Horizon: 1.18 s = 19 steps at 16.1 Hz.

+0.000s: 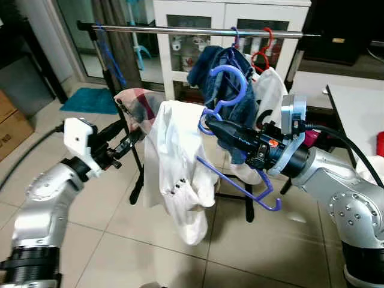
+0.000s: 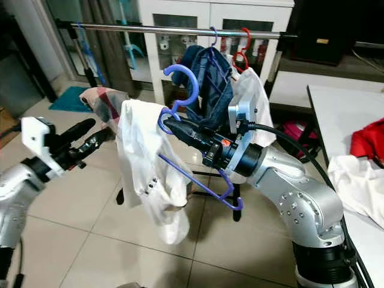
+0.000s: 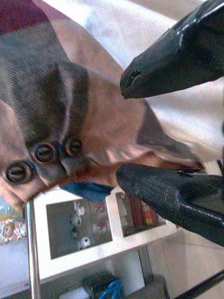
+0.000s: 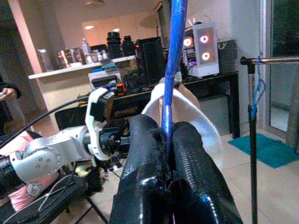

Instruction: Hang hanger

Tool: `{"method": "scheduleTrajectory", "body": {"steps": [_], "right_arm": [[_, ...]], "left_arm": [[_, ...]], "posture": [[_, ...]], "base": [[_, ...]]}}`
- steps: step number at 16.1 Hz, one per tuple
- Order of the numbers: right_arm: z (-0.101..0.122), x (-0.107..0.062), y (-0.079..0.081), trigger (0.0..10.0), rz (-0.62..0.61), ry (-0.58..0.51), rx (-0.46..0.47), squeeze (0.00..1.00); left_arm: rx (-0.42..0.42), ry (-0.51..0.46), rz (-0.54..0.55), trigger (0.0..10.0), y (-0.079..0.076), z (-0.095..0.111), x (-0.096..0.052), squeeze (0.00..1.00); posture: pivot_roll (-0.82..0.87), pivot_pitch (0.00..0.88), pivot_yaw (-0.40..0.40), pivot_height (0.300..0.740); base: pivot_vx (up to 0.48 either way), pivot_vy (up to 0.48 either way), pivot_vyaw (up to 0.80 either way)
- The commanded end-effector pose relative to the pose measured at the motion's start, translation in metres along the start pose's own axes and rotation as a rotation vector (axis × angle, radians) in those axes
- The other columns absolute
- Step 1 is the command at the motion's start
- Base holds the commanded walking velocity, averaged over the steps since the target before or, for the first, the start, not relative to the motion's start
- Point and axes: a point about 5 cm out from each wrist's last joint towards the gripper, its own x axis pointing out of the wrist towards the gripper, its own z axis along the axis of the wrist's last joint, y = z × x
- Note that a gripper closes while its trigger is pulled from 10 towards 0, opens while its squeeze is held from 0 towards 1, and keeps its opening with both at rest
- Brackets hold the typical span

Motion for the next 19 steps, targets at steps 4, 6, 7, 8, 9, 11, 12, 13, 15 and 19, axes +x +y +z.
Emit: {"method": "scheduleTrajectory", "body": {"steps": [4, 6, 7, 8, 9, 11, 12, 13, 15, 19], "right_arm": [[0.005, 0.004, 0.005, 10.0, 0.05, -0.009, -0.009, 0.0], [0.005, 0.004, 0.005, 10.0, 0.052, -0.009, -0.011, 0.0], [0.006, 0.004, 0.005, 10.0, 0.051, -0.01, -0.012, 0.0], [0.006, 0.003, 0.005, 10.0, 0.047, -0.011, -0.017, 0.0], [0.006, 0.003, 0.005, 10.0, 0.045, -0.012, -0.018, 0.0], [0.006, 0.003, 0.005, 10.0, 0.043, -0.013, -0.017, 0.0], [0.006, 0.003, 0.005, 10.0, 0.042, -0.014, -0.016, 0.0], [0.006, 0.003, 0.006, 10.0, 0.043, -0.015, -0.016, 0.0], [0.006, 0.004, 0.006, 10.0, 0.045, -0.017, -0.013, 0.0], [0.006, 0.004, 0.006, 10.0, 0.047, -0.019, -0.012, 0.0]], "left_arm": [[-0.011, 0.065, -0.038, 10.0, 0.011, -0.005, 0.007, 0.0], [-0.036, 0.067, -0.067, 10.0, 0.012, -0.005, 0.018, 0.0], [-0.049, 0.065, -0.083, 10.0, 0.011, -0.005, 0.021, 0.0], [-0.057, 0.079, -0.124, 10.0, 0.008, -0.006, 0.031, 0.0], [-0.059, 0.082, -0.134, 10.0, 0.008, -0.007, 0.033, 0.0], [-0.068, 0.081, -0.132, 3.5, 0.008, -0.009, 0.035, 0.0], [-0.068, 0.079, -0.126, 0.0, 0.009, -0.01, 0.035, 0.0], [-0.071, 0.081, -0.123, 0.0, 0.009, -0.011, 0.034, 0.0], [-0.059, 0.082, -0.095, 0.0, 0.012, -0.013, 0.032, 0.0], [-0.043, 0.083, -0.05, 0.0, 0.017, -0.015, 0.03, 0.0]], "posture": [[-0.13, 0.0, 0.07, 0.74], [-0.14, 0.0, 0.074, 0.74], [-0.14, 0.0, 0.078, 0.74], [-0.14, 0.0, 0.078, 0.74], [-0.15, 0.0, 0.084, 0.74], [-0.15, 0.0, 0.084, 0.74], [-0.15, 0.0, 0.084, 0.74], [-0.15, 0.0, 0.087, 0.74], [-0.14, 0.0, 0.085, 0.74], [-0.14, 0.0, 0.082, 0.74]], "base": [[0.0, 0.0, 0.0], [0.0, 0.0, 0.0], [0.0, 0.0, 0.0], [0.0, 0.0, 0.0], [0.0, 0.0, 0.0], [0.0, 0.0, 0.0], [0.0, 0.0, 0.0], [0.0, 0.0, 0.0], [0.0, 0.0, 0.0], [0.0, 0.0, 0.0]]}}
